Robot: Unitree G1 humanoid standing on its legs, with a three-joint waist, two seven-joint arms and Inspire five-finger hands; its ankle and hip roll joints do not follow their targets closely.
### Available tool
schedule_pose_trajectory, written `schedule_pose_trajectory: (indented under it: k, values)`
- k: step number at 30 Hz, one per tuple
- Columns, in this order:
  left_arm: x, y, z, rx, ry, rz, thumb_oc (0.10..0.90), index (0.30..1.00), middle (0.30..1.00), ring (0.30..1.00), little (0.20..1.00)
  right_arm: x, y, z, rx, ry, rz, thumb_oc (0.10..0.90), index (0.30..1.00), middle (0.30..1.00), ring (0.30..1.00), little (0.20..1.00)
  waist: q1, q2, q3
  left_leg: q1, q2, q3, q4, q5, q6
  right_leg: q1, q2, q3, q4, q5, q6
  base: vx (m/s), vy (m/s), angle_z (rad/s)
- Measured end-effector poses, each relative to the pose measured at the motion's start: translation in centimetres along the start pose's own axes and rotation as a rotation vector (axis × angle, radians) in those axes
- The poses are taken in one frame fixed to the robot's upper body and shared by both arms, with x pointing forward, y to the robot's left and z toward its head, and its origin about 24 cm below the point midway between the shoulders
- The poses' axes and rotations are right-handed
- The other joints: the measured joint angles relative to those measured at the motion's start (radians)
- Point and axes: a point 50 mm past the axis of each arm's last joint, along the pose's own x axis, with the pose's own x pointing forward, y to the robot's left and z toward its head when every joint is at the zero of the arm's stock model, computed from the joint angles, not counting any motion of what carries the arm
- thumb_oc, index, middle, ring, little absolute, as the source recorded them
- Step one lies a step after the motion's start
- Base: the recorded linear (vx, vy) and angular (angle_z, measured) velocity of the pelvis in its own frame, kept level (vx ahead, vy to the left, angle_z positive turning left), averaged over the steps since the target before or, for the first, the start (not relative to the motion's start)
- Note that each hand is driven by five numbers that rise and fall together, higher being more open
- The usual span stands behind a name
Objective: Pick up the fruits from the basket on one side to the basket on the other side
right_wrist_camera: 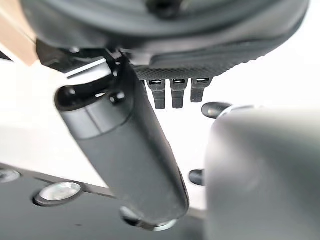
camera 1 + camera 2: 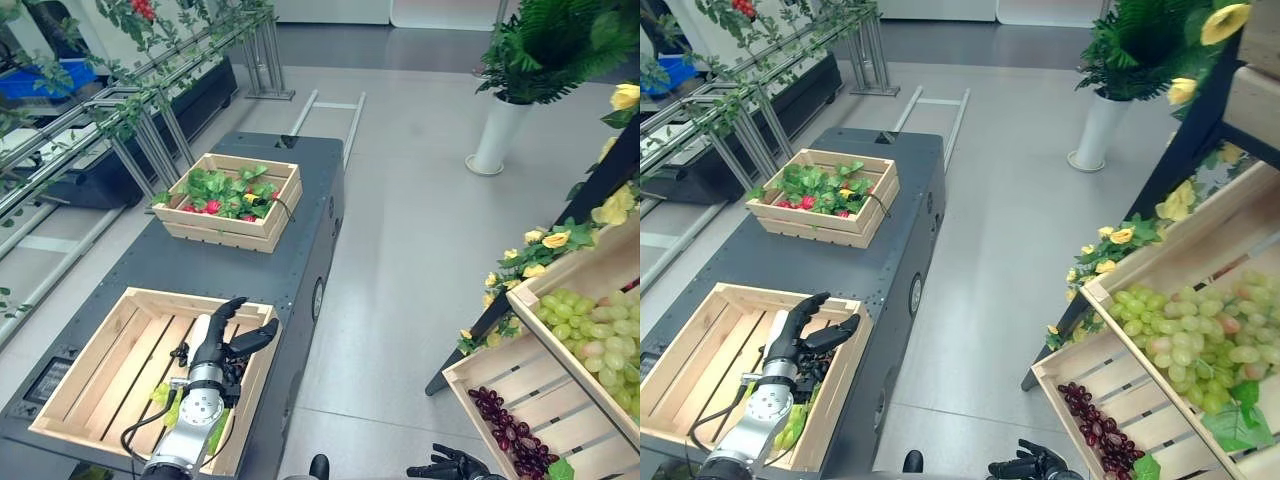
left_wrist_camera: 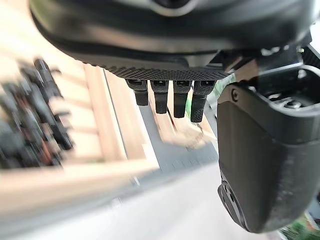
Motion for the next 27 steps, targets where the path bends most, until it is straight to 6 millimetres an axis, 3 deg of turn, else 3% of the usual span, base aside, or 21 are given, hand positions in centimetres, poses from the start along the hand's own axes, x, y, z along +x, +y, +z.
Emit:
schedule_pose_trajectory:
  k: [5,8,12,15,19,23,27]
  values:
    - [0.3,2.4,-0.4,0.152,-0.021,0.104,0.800,0.900,0.900,0.900,0.900,-0.2,-0.6,1.5,-0.066,-0.089,-0.006,0.800,0.900,0.900,0.900,0.900,0.007,0.023,0.038,-0.064,0.009,-0.010,0.001,0.022,-0.009,-0.056,0.011,-0.016,0.002,0.003,0.001,-0.18,0.039,0.12]
    - [1.0,4.0,0.1,0.235,-0.044,0.173,0.800,0.900,0.900,0.900,0.900,-0.2,-1.1,4.2,-0.091,-0.186,-0.015,0.800,0.900,0.900,0.900,0.900,0.016,0.040,0.104,-0.131,0.015,-0.013,0.035,0.029,-0.014,-0.117,0.018,-0.019,0.027,0.008,-0.005,-0.14,0.027,0.02]
    - [1.9,4.9,0.0,0.267,-0.005,0.241,0.800,0.900,0.900,0.900,0.900,-0.1,-1.1,5.8,-0.105,-0.235,-0.016,0.800,0.900,0.900,0.900,0.900,0.026,0.041,0.177,-0.155,0.023,-0.010,0.059,0.031,-0.019,-0.140,0.023,-0.029,0.059,-0.002,-0.022,-0.04,0.017,0.08]
    - [2.1,5.6,-0.1,0.280,0.005,0.295,0.800,0.900,0.900,0.900,0.900,-0.2,-1.0,6.7,-0.111,-0.279,-0.013,0.800,0.900,0.900,0.900,0.900,0.028,0.030,0.222,-0.188,0.026,-0.007,0.094,0.028,-0.024,-0.184,0.022,-0.046,0.137,-0.040,-0.029,-0.02,0.013,0.15]
    - [3.3,6.5,1.2,0.208,-0.007,0.420,0.800,0.900,0.900,0.900,0.900,-0.2,-0.3,8.7,-0.142,-0.351,0.007,0.800,0.900,0.900,0.900,0.900,0.044,-0.011,0.289,-0.260,0.017,-0.004,0.172,0.010,-0.046,-0.326,-0.008,-0.042,0.373,-0.148,-0.047,-0.01,0.005,0.11]
    - [4.2,6.9,3.0,0.120,-0.058,0.509,0.800,0.900,0.900,0.900,0.900,-0.4,0.5,10.7,-0.157,-0.422,0.032,0.800,0.900,0.900,0.900,0.900,0.053,-0.045,0.342,-0.313,0.012,-0.005,0.246,-0.010,-0.047,-0.403,-0.022,-0.037,0.508,-0.200,-0.066,0.00,0.002,0.01]
    - [4.6,6.0,4.0,-0.040,-0.067,0.561,0.800,0.900,0.900,0.900,0.900,-0.6,0.9,11.7,-0.130,-0.465,0.048,0.800,0.900,0.900,0.900,0.900,0.044,-0.047,0.368,-0.378,0.021,-0.005,0.337,-0.030,-0.057,-0.458,-0.013,-0.031,0.582,-0.222,-0.087,0.04,0.008,0.00]
